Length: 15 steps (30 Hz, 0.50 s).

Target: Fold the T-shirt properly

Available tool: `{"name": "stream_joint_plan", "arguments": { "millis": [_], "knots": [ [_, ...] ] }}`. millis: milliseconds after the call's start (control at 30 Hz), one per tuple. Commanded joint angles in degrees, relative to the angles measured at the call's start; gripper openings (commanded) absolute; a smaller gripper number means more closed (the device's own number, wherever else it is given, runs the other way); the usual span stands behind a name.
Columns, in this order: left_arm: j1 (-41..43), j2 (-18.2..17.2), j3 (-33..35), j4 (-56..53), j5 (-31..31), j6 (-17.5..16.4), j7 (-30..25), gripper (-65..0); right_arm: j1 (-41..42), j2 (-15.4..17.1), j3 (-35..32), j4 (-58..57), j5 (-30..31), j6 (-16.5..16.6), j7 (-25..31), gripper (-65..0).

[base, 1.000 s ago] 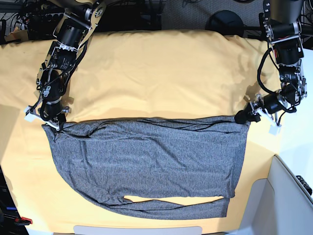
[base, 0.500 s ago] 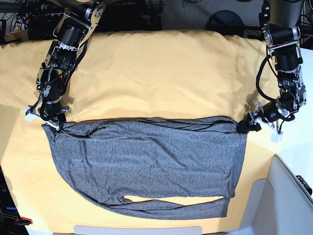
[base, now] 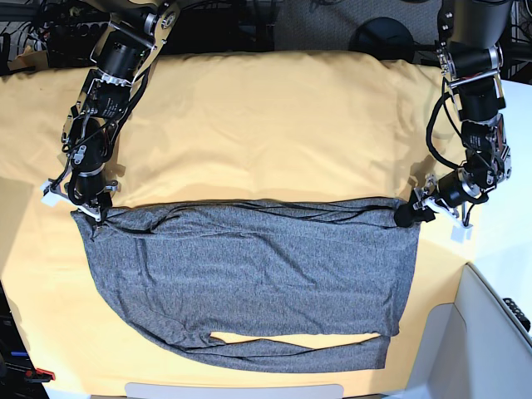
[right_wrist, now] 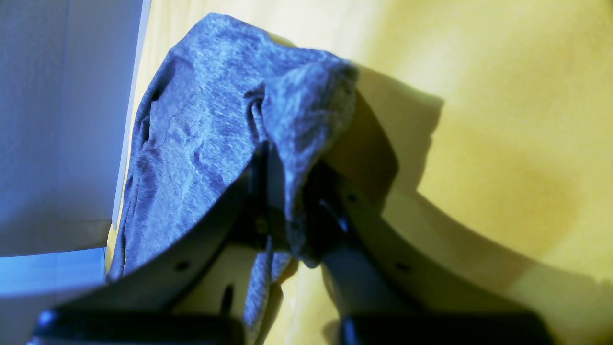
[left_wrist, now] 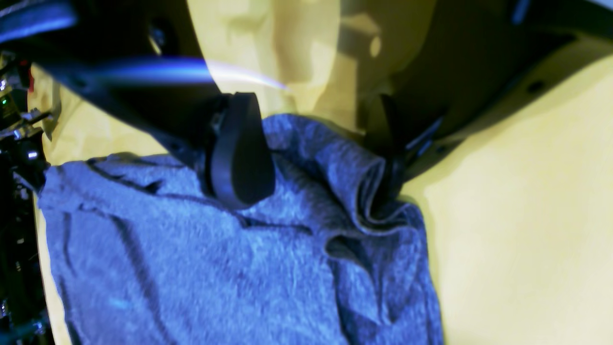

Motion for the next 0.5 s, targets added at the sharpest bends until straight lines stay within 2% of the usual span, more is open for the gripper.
{"name": "stream_joint_plan", "arguments": {
  "millis": [0,67,133,167,233,267,333,400,467],
  "knots": [
    [-0.6,0.0,0.3,-0.3,1.7,0.6,0.7,-34.7,-1.0,-0.3,0.3,-0.6,0.7,-2.4,-1.5,-63.9],
    [-0.6,0.0,0.3,-1.1,1.7,0.6,-0.2,-35.4,-1.0,-0.3,0.3,-0.6,0.7,-2.4,-1.5,-63.9],
    [-0.6,0.0,0.3,-1.6,1.7,0.6,-1.1,-40.9,-1.0,-0.3,0.3,-0.7,0.7,-2.4,-1.5,-64.0],
    [-0.6,0.0,0.3,-1.8,1.7,0.6,-1.3,-45.7,-1.0,-0.3,0.3,-0.8,0.7,-2.4,-1.5,-64.0],
    [-0.6,0.0,0.3,-1.9,1.7,0.6,-1.3,-61.5,-1.0,-0.2,0.3,-0.9,0.5,-2.4,-1.5,-65.0],
    [-0.6,0.0,0.3,-1.8,1.7,0.6,-0.9,-65.0,-1.0,-0.1,0.2,-0.8,0.5,-2.4,-1.6,-65.0],
    [-0.6,-0.2,0.3,-1.6,1.7,0.6,-0.5,-63.4,-1.5,0.0,0.2,-0.2,0.5,-2.4,-1.8,-65.0],
    [-0.6,-0.7,0.1,-1.5,1.7,0.6,0.3,-64.6,-2.2,0.2,0.3,2.4,0.4,-2.5,-4.2,-65.0],
    [-0.5,-3.2,-0.1,-1.5,1.4,0.4,2.3,-64.7,-3.2,1.5,0.4,6.4,0.4,-2.7,-7.1,-65.0]
  ]
}}
